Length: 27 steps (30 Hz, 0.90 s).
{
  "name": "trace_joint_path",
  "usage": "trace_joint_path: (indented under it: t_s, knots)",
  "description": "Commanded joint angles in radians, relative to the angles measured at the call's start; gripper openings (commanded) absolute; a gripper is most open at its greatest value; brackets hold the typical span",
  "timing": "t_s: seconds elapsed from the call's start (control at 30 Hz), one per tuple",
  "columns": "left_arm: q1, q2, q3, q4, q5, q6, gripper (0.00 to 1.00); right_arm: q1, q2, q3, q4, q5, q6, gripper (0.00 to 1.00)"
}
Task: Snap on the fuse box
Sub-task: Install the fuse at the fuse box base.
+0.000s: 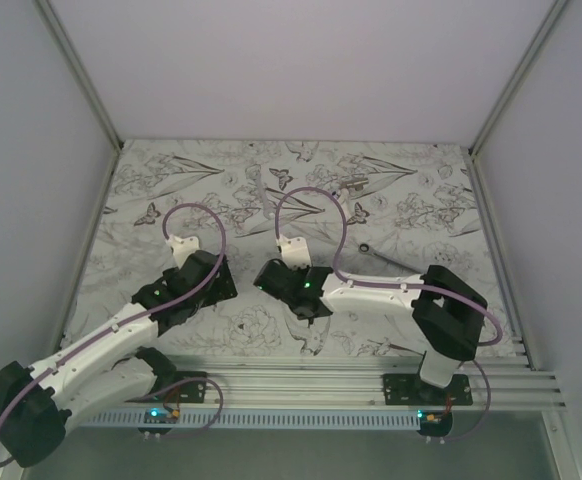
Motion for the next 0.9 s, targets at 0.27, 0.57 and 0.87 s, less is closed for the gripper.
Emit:
trace_joint_path:
  t_s: [0.27, 0.57, 0.87]
  knots:
    - [0.007, 0.007, 0.022, -0.038, -0.023, -0.007, 1.00, 0.004, 0.037, 0.021, 0.031, 0.021, 0.049, 0.00]
    - [0.007, 0.008, 0.022, -0.037, -0.020, -0.007, 1.00, 0.002, 0.038, 0.010, 0.027, 0.023, 0.060, 0.00]
    - [0.007, 0.008, 0.022, -0.038, -0.020, -0.007, 1.00, -0.008, 0.032, -0.019, 0.022, -0.012, 0.068, 0.00]
